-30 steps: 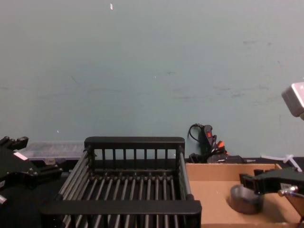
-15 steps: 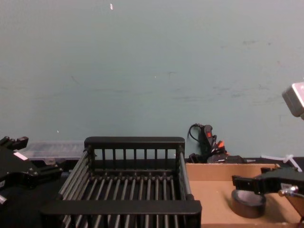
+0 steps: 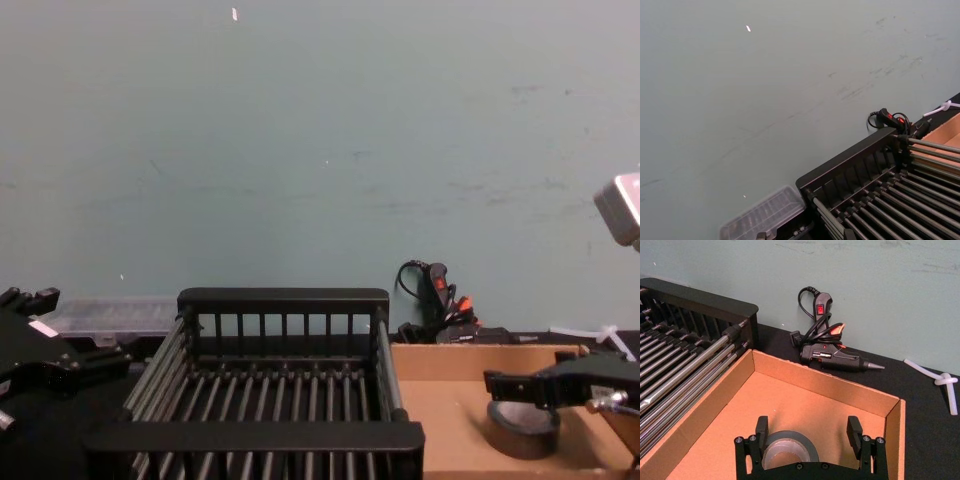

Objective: Pick up the white tape and place it into the black box , Pick up the silver tape and place it into the brown box.

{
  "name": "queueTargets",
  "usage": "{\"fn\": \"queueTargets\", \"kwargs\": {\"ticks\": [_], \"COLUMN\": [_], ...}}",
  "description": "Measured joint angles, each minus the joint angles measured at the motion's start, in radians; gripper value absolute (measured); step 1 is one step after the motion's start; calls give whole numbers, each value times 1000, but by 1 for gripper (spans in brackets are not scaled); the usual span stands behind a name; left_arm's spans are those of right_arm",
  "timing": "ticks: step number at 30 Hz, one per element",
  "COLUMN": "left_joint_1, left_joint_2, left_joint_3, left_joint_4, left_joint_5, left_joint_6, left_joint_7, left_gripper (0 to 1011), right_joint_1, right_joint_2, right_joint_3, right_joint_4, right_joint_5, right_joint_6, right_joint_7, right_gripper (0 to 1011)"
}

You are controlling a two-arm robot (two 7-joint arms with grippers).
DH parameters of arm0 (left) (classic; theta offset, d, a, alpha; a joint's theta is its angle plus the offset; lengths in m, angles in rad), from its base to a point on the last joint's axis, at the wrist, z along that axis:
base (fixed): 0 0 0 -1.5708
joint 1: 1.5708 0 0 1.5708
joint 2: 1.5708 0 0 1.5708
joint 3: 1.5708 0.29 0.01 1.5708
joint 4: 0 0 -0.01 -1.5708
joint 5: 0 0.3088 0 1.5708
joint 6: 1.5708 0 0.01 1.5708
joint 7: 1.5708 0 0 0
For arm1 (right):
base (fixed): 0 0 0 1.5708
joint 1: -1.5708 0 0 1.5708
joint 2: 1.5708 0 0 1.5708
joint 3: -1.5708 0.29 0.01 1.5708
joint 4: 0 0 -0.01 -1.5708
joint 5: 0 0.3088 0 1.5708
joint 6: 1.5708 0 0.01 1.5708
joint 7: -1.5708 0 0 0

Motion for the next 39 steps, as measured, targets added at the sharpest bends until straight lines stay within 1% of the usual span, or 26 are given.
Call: {"fn": "queueTargets", "kwargs": {"ticks": [7,10,15,16,17,19,22,23,26,27,29,30,35,36,39], "left_joint_1": [0,0,0,0,0,0,0,0,0,0,0,0,0,0,0], "left_joint_2": [0,0,0,0,0,0,0,0,0,0,0,0,0,0,0], "left_joint_3": [0,0,0,0,0,0,0,0,0,0,0,0,0,0,0], "left_joint_4": [0,0,0,0,0,0,0,0,0,0,0,0,0,0,0], "left_joint_5": [0,0,0,0,0,0,0,0,0,0,0,0,0,0,0], "left_joint_6": [0,0,0,0,0,0,0,0,0,0,0,0,0,0,0], "left_joint_7": [0,0,0,0,0,0,0,0,0,0,0,0,0,0,0], "left_gripper": [1001,1001,1001,1001,1001,1001,1002,1001,1001,1001,1001,1001,1001,1001,1001], "right_joint_1": [-3,-12,-38,-49,-49,-73,-94,-109,-131,-145,-161,-177,-228,-246,-275], "right_joint_2": [0,0,11,16,16,31,46,58,78,91,104,118,156,169,189], "right_joint_3": [4,13,28,30,30,33,34,34,33,32,32,32,36,38,39], "right_joint_4": [-4,-24,-85,-110,-110,-157,-194,-219,-251,-272,-293,-316,-373,-391,-414], "right_joint_5": [0,4,19,25,25,39,52,59,70,77,84,93,121,131,145], "right_joint_6": [-1,-3,-1,1,1,4,2,-3,-10,-15,-20,-25,-41,-51,-70], "right_joint_7": [1,4,20,28,28,47,65,77,94,106,117,128,157,168,188], "right_gripper": [1002,1002,1002,1002,1002,1002,1002,1002,1002,1002,1002,1002,1002,1002,1002]}}
